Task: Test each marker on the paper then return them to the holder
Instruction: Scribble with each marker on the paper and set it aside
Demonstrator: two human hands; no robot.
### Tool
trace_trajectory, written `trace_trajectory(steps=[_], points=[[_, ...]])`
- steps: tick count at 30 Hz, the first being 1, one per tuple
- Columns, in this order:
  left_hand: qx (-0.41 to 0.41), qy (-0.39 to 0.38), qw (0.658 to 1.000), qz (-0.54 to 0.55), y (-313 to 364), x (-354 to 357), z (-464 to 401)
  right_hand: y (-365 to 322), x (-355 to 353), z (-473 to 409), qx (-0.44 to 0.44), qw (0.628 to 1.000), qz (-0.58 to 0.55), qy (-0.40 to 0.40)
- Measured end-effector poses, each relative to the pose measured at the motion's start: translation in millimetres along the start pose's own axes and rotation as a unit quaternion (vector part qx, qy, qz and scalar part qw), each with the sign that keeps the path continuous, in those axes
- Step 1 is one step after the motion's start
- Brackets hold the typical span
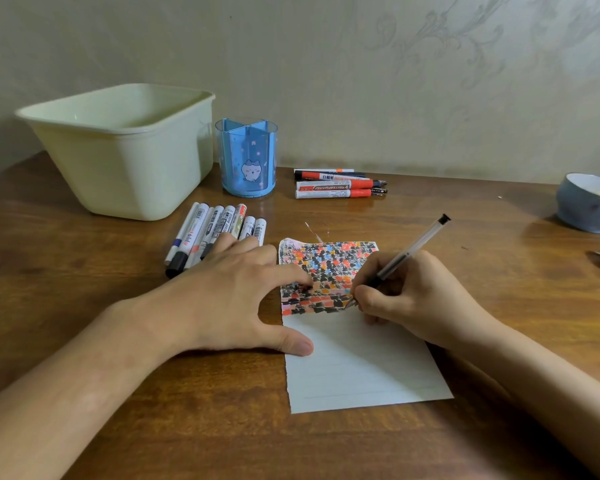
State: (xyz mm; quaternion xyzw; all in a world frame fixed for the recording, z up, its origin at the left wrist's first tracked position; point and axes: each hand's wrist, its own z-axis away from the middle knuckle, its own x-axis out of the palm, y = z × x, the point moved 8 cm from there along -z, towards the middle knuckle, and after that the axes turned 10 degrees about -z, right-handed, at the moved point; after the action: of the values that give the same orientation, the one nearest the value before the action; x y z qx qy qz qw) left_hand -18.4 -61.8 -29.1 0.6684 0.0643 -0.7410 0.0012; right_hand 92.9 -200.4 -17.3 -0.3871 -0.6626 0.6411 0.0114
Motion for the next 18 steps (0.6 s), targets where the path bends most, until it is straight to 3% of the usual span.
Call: trace_trajectory(steps=[18], points=[[-0.002,-0.009,1.000,-0.002,-0.1,1.4,-0.5,-1.2,-0.5,0.2,-0.008,1.000,-0.007,0.001]])
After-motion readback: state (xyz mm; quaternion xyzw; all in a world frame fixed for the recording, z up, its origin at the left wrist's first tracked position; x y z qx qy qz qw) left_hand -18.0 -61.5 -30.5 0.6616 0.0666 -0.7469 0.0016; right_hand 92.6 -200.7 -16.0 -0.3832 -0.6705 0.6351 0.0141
